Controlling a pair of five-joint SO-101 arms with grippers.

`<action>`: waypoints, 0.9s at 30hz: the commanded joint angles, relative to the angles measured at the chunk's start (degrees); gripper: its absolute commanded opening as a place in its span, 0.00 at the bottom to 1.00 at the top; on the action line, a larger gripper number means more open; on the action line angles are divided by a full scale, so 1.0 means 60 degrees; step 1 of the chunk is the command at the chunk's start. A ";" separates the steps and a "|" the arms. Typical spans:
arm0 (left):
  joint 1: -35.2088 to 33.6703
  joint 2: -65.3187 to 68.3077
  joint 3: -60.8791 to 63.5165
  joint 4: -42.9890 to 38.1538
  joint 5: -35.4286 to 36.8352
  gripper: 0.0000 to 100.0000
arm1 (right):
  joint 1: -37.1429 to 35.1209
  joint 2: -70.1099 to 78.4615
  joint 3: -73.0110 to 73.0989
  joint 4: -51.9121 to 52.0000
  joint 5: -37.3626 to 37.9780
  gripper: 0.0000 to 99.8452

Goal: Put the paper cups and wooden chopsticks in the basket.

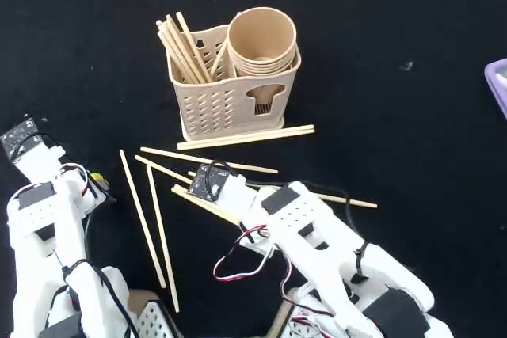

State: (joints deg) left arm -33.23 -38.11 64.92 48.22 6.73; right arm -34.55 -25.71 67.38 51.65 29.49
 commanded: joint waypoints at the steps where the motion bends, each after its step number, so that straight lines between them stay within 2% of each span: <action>1: -0.0066 -0.0205 -0.0081 -0.0073 -0.0044 0.24 | -0.0366 0.0154 -0.0271 -0.0015 -0.0117 0.05; 12: -0.0066 -0.0205 -0.0081 -0.0073 -0.0044 0.24 | -0.0147 -0.0403 -0.0198 0.0176 -0.0117 0.01; 21: -0.0066 -0.0205 -0.0081 -0.0073 -0.0044 0.24 | 0.0571 -0.5370 -0.0711 0.3399 -0.0029 0.01; 27: -0.0066 -0.0205 -0.0081 -0.0103 -0.0044 0.24 | 0.0952 -0.7568 -0.1868 0.3824 0.0044 0.01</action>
State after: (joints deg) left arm -33.23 -38.11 64.92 48.22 6.73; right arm -29.98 -63.43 63.25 73.45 29.49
